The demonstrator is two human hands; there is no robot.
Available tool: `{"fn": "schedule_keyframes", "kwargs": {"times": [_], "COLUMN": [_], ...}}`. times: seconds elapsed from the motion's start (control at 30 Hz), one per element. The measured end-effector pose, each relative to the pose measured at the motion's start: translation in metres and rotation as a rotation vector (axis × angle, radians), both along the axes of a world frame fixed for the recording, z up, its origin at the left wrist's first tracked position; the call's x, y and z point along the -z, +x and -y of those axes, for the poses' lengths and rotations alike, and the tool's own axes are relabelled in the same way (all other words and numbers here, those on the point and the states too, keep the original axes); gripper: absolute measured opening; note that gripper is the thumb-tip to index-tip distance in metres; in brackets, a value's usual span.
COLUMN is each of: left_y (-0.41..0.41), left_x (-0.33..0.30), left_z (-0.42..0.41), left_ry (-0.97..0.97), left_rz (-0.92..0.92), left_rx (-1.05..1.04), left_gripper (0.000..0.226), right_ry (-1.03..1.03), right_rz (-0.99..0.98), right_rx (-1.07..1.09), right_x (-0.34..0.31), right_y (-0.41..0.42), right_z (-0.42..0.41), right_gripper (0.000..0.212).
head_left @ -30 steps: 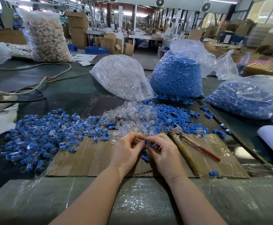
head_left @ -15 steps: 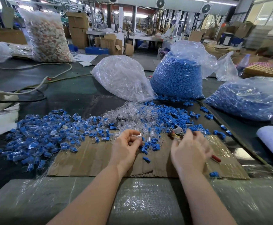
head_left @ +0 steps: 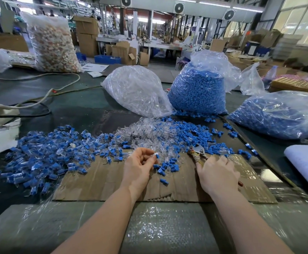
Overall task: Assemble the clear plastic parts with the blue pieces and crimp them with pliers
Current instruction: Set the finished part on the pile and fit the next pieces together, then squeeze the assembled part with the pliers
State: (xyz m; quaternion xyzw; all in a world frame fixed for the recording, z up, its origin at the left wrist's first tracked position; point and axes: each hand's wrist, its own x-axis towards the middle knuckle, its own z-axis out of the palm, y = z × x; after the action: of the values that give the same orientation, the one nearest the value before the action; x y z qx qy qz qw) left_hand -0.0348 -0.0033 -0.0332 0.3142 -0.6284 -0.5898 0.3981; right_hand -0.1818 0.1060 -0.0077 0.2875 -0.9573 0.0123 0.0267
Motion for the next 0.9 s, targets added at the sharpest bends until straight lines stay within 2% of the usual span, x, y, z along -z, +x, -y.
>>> {"fn": "schedule_keyframes", "kwargs": {"times": [0.07,0.13,0.37,0.47,0.53,0.57,0.63,0.7,0.8,0.9], "left_y": [0.000,-0.001,0.000,0.001,0.000,-0.001,-0.002,-0.005,-0.008,-0.012], "left_x": [0.000,0.000,-0.001,-0.001,-0.002,-0.003,-0.006,-0.010,-0.016,-0.021], "left_z": [0.000,0.000,-0.001,0.000,0.001,0.002,0.004,0.007,0.011,0.015], "left_ry": [-0.017,-0.028,0.006,0.025,0.057,0.098,0.198,0.259,0.267,0.260], "left_rz": [0.011,0.019,0.004,0.008,0.004,-0.007,-0.041,-0.079,-0.105,-0.109], "left_rx": [0.000,-0.003,-0.004,-0.003,0.000,0.003,0.015,0.013,-0.023,-0.054], "left_gripper": [0.010,0.010,0.011,0.011,0.010,0.009,0.009,0.008,0.005,0.005], "right_ry": [0.016,0.013,0.020,-0.065,-0.153,-0.216,-0.362,-0.425,-0.388,-0.387], "right_rz": [0.039,0.054,-0.081,-0.090,-0.060,0.028,0.346,0.640,0.796,0.887], "right_rx": [0.004,0.016,-0.027,-0.082,-0.205,-0.268,-0.360,-0.401,-0.438,-0.432], "right_x": [0.001,0.005,0.010,0.003,-0.006,-0.011,-0.023,-0.034,-0.040,-0.044], "right_y": [-0.001,0.000,0.009,0.004,0.002,0.004,0.011,0.021,0.031,0.038], "right_z": [-0.002,-0.003,-0.002,-0.006,-0.007,-0.006,-0.004,-0.003,-0.002,0.001], "right_gripper": [0.072,0.076,0.045,0.030,0.033,0.033,0.023,0.014,0.020,0.016]}}
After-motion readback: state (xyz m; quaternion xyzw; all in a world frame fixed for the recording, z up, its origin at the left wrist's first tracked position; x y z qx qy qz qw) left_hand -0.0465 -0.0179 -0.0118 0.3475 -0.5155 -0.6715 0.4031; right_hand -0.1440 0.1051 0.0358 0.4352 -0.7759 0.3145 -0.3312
